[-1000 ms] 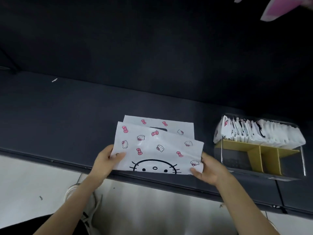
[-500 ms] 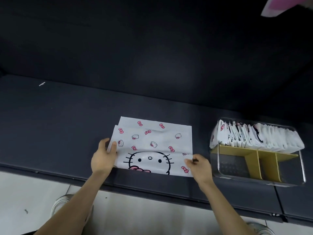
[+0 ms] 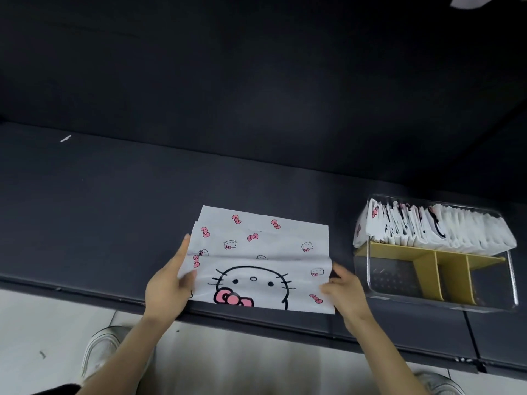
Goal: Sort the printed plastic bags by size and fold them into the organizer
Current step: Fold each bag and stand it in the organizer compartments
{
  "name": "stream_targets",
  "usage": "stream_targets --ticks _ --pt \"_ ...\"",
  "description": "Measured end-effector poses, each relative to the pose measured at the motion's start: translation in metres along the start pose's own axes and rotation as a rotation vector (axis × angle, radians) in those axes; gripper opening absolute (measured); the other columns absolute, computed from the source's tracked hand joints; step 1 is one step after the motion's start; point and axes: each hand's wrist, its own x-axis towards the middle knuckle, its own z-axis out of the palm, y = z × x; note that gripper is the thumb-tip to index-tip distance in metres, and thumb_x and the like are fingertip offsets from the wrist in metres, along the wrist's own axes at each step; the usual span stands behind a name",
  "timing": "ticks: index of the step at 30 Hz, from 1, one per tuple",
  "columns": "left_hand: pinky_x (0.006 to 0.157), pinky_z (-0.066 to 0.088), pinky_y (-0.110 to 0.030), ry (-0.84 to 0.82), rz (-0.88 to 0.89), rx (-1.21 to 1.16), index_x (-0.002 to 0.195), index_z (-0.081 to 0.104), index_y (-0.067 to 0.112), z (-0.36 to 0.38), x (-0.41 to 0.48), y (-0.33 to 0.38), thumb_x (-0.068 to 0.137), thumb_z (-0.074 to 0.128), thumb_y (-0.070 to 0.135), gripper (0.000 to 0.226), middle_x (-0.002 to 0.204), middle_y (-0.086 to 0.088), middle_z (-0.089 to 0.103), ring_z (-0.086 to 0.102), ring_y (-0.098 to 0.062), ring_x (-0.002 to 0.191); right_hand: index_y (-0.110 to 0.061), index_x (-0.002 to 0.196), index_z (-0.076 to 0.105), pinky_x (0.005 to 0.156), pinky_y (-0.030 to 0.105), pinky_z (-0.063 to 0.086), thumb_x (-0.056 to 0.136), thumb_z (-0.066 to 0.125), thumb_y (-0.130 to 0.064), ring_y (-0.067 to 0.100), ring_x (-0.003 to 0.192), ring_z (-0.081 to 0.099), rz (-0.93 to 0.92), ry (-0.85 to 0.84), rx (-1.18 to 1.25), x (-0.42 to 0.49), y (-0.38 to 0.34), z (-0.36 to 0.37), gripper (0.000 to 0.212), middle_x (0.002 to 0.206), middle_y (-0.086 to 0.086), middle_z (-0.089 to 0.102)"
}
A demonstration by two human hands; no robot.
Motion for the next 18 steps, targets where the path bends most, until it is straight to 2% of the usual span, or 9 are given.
stream_targets --ticks 3,6,8,10,12,14,16,18 --pt "0.078 0.044 -0.028 -0.036 0.003 -0.007 0.141 0.010 0.049 -0.002 -0.002 -0.002 0.087 0.053 -0.002 0.086 0.119 0.025 0.045 0.057 -0.016 0.090 -0.018 0.090 0.070 0.069 0.030 0.053 0.079 0.055 0.009 0.020 0.080 0.068 0.107 0.003 0.031 -0.001 0.003 0.000 0.033 0.084 0.001 0.074" --pt "0.082 0.047 -0.031 -0.054 -0.056 -0.085 0.138 0.016 0.054 -0.003 0.000 -0.004 0.087 0.047 -0.004 0.084 0.124 0.026 0.046 0.059 -0.017 0.091 -0.018 0.085 0.070 0.076 0.036 0.053 0.086 0.068 -0.020 0.022 0.082 0.068 0.114 0.075 0.138 0.000 -0.005 0.004 0.003 0.083 0.000 0.074" --pt "0.080 0.051 -0.037 -0.063 -0.058 -0.087 0.135 0.016 0.059 -0.002 0.000 -0.004 0.087 0.046 -0.005 0.085 0.115 0.023 0.056 0.061 -0.025 0.088 -0.019 0.077 0.068 0.079 0.037 0.052 0.084 0.070 -0.028 0.020 0.081 0.066 0.092 0.122 0.153 0.002 -0.016 0.007 0.011 0.081 0.001 0.072" --pt "0.076 0.052 -0.038 -0.068 -0.070 -0.082 0.134 0.011 0.062 -0.001 0.001 -0.007 0.087 0.047 -0.003 0.087 0.106 0.018 0.062 0.062 -0.026 0.081 -0.022 0.078 0.068 0.077 0.034 0.053 0.086 0.069 -0.018 0.021 0.081 0.066 -0.014 0.106 0.170 -0.003 -0.028 0.010 0.008 0.084 0.005 0.072" --pt "0.075 0.051 -0.036 -0.062 -0.088 -0.103 0.140 0.009 0.056 0.001 0.002 -0.011 0.089 0.049 -0.002 0.087 0.103 0.012 0.064 0.062 -0.023 0.076 -0.027 0.088 0.070 0.078 0.031 0.053 0.089 0.061 -0.006 0.019 0.085 0.068 -0.228 0.069 0.140 -0.012 -0.034 0.009 0.023 0.088 0.002 0.074" --pt "0.074 0.051 -0.036 -0.048 -0.085 -0.078 0.144 0.009 0.050 0.003 0.001 -0.015 0.090 0.052 0.001 0.084 0.093 0.002 0.066 0.061 -0.022 0.074 -0.032 0.101 0.068 0.078 0.022 0.055 0.093 0.055 -0.003 0.009 0.088 0.068 -0.375 0.021 0.134 -0.021 -0.036 0.008 0.032 0.096 -0.006 0.074" --pt "0.071 0.049 -0.035 -0.037 -0.055 0.006 0.148 0.008 0.044 0.005 0.001 -0.016 0.091 0.052 0.005 0.081 0.086 -0.001 0.063 0.057 -0.021 0.074 -0.034 0.102 0.066 0.076 0.020 0.055 0.093 0.055 -0.002 0.006 0.086 0.068 -0.359 0.074 0.114 -0.016 -0.030 0.008 0.035 0.093 -0.011 0.074" --pt "0.070 0.044 -0.030 -0.024 -0.021 0.063 0.149 0.008 0.038 0.007 0.002 -0.015 0.092 0.053 0.005 0.080 0.091 0.004 0.060 0.054 -0.019 0.078 -0.039 0.090 0.066 0.072 0.029 0.055 0.090 0.057 -0.003 0.013 0.080 0.068 -0.253 0.156 0.016 -0.001 -0.014 0.010 0.037 0.079 -0.015 0.073"
